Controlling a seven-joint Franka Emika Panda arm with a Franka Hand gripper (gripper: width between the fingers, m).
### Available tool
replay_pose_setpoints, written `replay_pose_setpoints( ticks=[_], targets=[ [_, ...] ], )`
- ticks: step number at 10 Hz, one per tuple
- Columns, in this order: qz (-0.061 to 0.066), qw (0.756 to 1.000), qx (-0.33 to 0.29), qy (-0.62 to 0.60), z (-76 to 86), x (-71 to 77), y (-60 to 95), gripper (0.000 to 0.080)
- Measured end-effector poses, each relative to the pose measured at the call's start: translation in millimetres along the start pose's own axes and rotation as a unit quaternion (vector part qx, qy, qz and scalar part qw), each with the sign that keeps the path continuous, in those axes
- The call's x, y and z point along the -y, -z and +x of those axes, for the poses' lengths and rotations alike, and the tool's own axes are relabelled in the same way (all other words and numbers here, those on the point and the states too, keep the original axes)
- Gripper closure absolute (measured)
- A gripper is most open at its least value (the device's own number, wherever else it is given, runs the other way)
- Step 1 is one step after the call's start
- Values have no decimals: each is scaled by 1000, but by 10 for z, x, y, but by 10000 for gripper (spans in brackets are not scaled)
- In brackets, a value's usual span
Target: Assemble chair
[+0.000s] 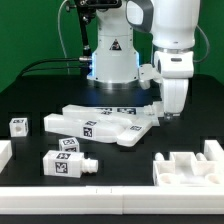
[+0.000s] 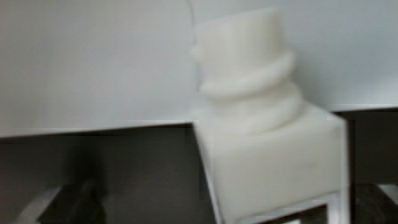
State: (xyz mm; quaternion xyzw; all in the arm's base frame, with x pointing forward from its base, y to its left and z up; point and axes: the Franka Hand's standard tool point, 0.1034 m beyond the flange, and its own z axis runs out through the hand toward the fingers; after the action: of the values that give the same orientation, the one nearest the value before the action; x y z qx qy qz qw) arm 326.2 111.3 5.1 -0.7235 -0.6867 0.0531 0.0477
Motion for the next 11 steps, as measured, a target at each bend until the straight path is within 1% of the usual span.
replay_pose_setpoints(
  ticks=[1,2,3,4,5,6,7,8,9,10,11],
  targets=[
    [-3,1000,-4,1,25,-21,-10,151],
    [-2,1000,-3,0,18,-15,-14,151],
    [-2,1000,-3,0,18,-15,-15,256],
    [-2,1000,-3,0,18,-15,-15,256],
    [-2,1000,-3,0,18,-15,-15,438],
    [-2,1000,-3,0,18,-15,-14,540],
    [-2,1000,-3,-2,10,-27,-9,540],
    [-3,1000,-3,-26,-36,-118,42,540],
    [-9,997,-7,-72,-57,-199,91,540],
    [0,991,-10,-130,-72,-240,106,540],
    [12,988,-9,-157,-105,-281,115,540]
  ],
)
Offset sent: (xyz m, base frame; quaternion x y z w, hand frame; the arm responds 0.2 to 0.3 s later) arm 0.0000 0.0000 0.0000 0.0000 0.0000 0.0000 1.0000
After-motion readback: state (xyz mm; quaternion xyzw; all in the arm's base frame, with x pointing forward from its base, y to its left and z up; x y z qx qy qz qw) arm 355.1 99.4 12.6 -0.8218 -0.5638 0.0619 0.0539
